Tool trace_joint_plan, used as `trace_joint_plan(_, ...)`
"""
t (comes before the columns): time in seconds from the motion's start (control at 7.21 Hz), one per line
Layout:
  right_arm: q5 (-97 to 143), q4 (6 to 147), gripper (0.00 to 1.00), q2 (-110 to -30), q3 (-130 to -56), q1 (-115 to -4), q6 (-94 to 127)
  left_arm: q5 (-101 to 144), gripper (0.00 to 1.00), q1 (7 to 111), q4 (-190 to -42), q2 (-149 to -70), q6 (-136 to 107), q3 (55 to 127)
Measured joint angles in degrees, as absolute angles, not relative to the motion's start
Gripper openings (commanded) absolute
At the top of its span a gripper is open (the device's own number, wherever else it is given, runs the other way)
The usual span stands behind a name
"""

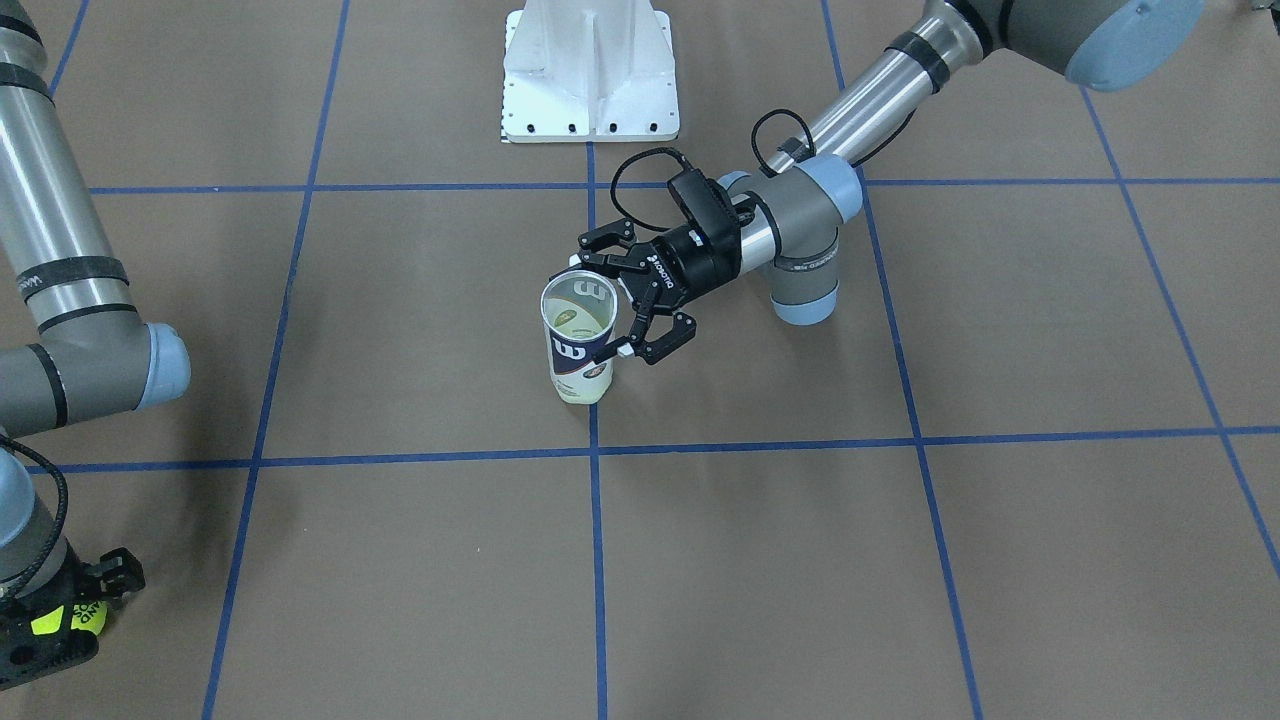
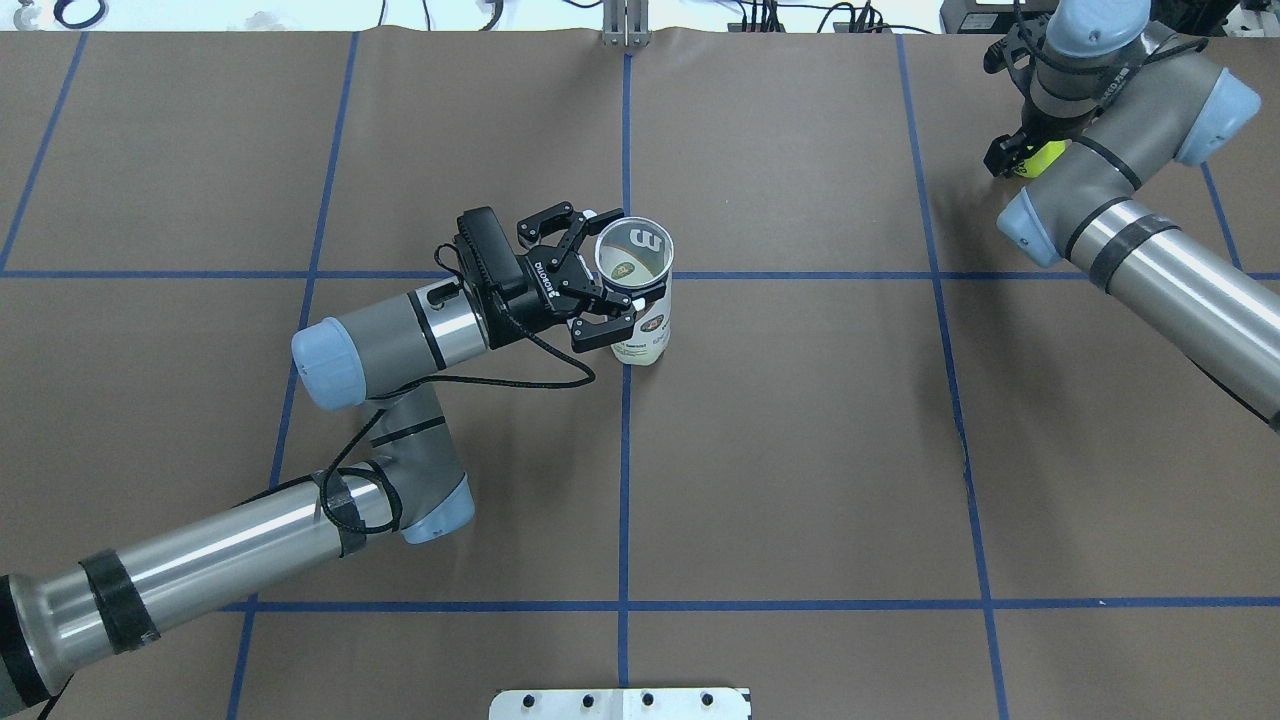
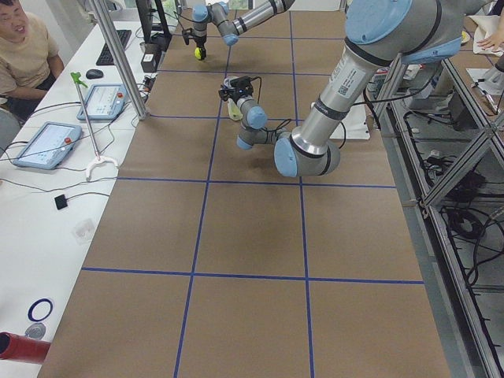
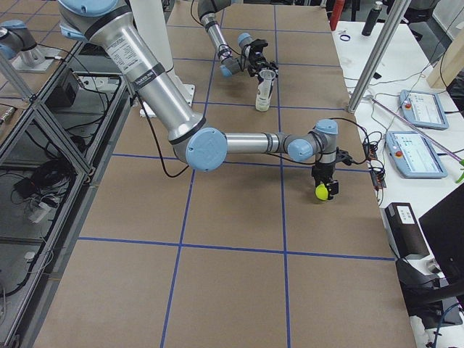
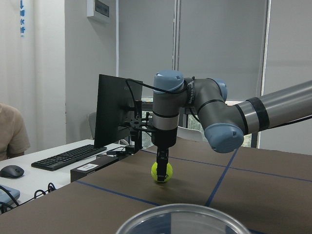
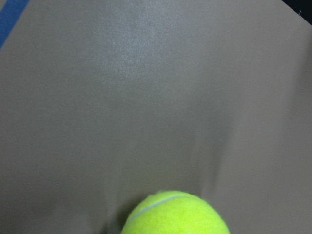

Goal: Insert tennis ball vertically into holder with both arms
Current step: 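Close the right gripper on the second ball and lift it, then carry the second ball with the right gripper over the can's opening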

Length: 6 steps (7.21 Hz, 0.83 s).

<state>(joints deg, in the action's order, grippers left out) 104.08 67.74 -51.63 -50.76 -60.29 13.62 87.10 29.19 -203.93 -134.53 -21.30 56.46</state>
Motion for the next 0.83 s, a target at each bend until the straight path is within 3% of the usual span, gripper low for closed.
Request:
trace_joint_plan(0.14, 103.7, 67.78, 0.0, -51.91, -50.75, -60.26, 13.61, 87.1, 0.99, 29.15, -203.92, -134.55, -21.31, 56.45)
trace_joint_plan(0.42, 105.03, 67.93, 0.0, -51.47, -51.95, -61.32, 14.47, 87.1, 0.99, 29.16, -203.91, -134.56, -21.28, 56.48)
trace_joint_plan(0.83, 119.43, 68.0, 0.0, -51.37, -61.14, -63.88, 28.32, 87.1, 0.99, 29.17, -203.91, -134.56, -21.27, 56.51)
